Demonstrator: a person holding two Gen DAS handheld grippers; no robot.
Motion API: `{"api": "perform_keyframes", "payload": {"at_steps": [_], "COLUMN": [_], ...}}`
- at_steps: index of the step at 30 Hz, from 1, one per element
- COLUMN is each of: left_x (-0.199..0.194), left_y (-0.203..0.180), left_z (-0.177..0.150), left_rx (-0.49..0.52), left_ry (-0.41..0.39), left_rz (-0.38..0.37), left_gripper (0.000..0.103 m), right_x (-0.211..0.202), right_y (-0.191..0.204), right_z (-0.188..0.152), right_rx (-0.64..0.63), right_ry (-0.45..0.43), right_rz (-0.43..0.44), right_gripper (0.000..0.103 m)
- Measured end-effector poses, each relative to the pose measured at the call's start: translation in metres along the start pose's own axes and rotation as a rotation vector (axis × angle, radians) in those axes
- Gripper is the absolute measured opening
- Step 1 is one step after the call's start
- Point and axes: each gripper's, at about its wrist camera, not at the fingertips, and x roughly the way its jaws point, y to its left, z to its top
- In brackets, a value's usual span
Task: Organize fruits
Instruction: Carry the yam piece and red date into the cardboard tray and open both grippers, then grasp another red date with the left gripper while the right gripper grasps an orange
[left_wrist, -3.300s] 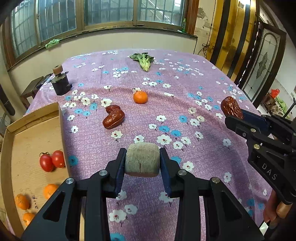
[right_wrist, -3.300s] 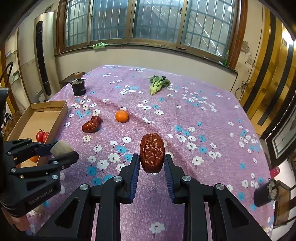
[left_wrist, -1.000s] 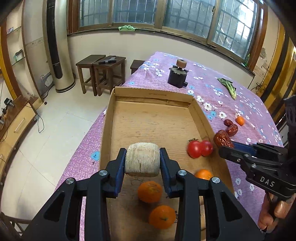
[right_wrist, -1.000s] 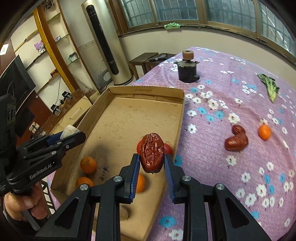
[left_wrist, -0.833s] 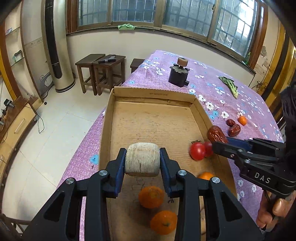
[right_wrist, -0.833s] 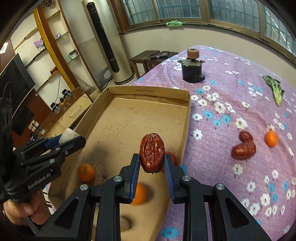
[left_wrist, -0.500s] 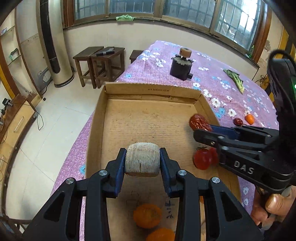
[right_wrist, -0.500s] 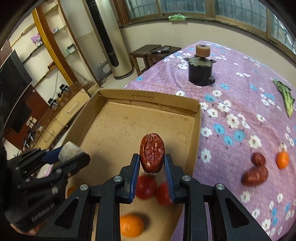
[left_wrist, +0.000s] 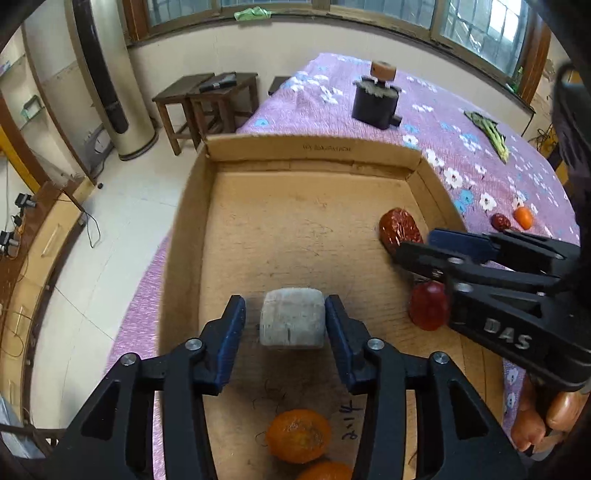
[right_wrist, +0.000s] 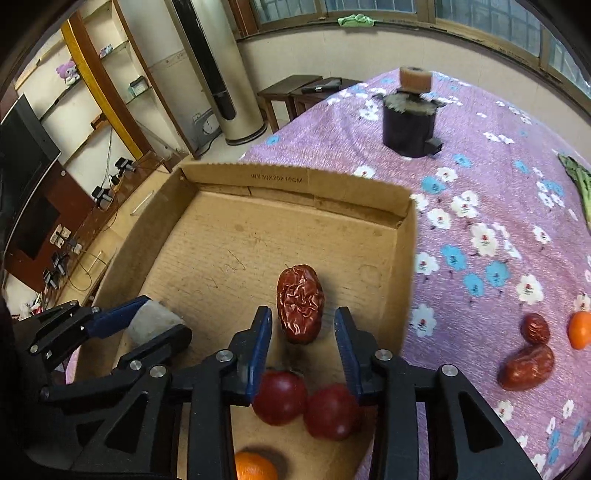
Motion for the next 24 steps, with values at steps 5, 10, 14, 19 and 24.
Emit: {"api": "perform_keyframes", "payload": {"at_steps": [5, 10, 14, 19, 24], "left_x": [-0.018, -0.032, -0.041, -0.050, -0.057], "left_y": [-0.003, -0.020, -0.040, -0.064, -0.087], "left_z": [-0.001, -0.005, -0.008, -0.013, -0.014], "left_rx": [-0.009, 0.008, 0.044, 0.087, 0.117], "left_ry": [-0.040, -0.060, -0.068, -0.075, -0.077], "left_rz": [-0.014, -0.052, -0.079, -0.115, -0.150], "left_gripper": [0.047, 0.047, 0.047, 0.047, 0.047], "right_x": [-0.035, -0.068, -0.094, -0.108, -0.119], "right_y": [-0.010, -0.028, -0.049, -0.068, -0.092], "right_z": [-0.013, -0.034, -0.055, -0.071, -0.088], "right_rx": [0.025, 0.075, 0.131, 0.171, 0.218], "right_ry": [-0.054, -0.095, -0.120, -0.131, -0.136], "right_rz": [0.016, 0.010, -0.013, -0.038, -0.068], "right_gripper": [0.042, 0.043, 0.044, 0.044, 0.044]}}
